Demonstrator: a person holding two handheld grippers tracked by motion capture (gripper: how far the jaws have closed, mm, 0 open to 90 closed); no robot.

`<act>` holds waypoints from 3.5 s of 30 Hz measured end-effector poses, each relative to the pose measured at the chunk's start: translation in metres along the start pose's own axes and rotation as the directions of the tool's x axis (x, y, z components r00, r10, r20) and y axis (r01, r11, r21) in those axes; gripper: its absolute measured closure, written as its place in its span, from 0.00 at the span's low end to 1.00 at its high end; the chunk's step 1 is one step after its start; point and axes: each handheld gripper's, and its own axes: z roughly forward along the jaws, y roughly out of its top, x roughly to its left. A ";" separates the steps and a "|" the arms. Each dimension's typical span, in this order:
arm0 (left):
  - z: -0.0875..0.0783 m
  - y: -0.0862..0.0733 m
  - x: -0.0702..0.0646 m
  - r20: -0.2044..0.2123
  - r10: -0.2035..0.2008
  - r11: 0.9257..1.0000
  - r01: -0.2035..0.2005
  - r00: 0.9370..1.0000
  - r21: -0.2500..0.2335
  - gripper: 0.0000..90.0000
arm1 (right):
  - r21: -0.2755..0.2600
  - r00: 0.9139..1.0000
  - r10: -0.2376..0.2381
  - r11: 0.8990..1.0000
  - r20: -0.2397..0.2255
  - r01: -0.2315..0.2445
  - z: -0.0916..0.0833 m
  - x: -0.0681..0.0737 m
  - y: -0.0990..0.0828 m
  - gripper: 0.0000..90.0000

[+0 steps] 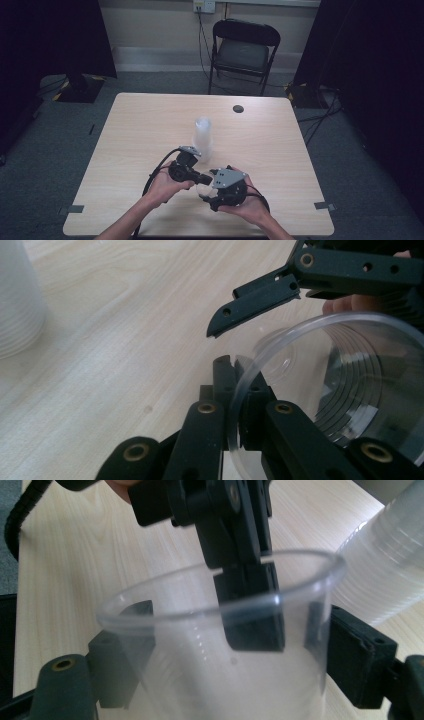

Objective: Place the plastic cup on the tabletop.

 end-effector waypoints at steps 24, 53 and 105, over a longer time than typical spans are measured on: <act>0.002 -0.001 0.006 -0.029 -0.003 1.000 0.003 1.000 -0.007 0.95 | -0.049 1.000 -0.013 0.999 0.025 0.014 -0.001 0.001 0.002 0.33; -0.017 -0.005 0.003 -0.061 0.034 0.980 -0.045 0.998 -0.195 0.61 | -0.073 0.991 0.120 0.991 0.062 -0.115 -0.011 -0.015 -0.006 0.34; -0.061 -0.070 0.018 -0.384 0.062 0.941 -0.182 0.921 -0.285 0.17 | -0.206 0.877 0.429 0.898 0.215 -0.388 -0.029 -0.095 -0.018 0.33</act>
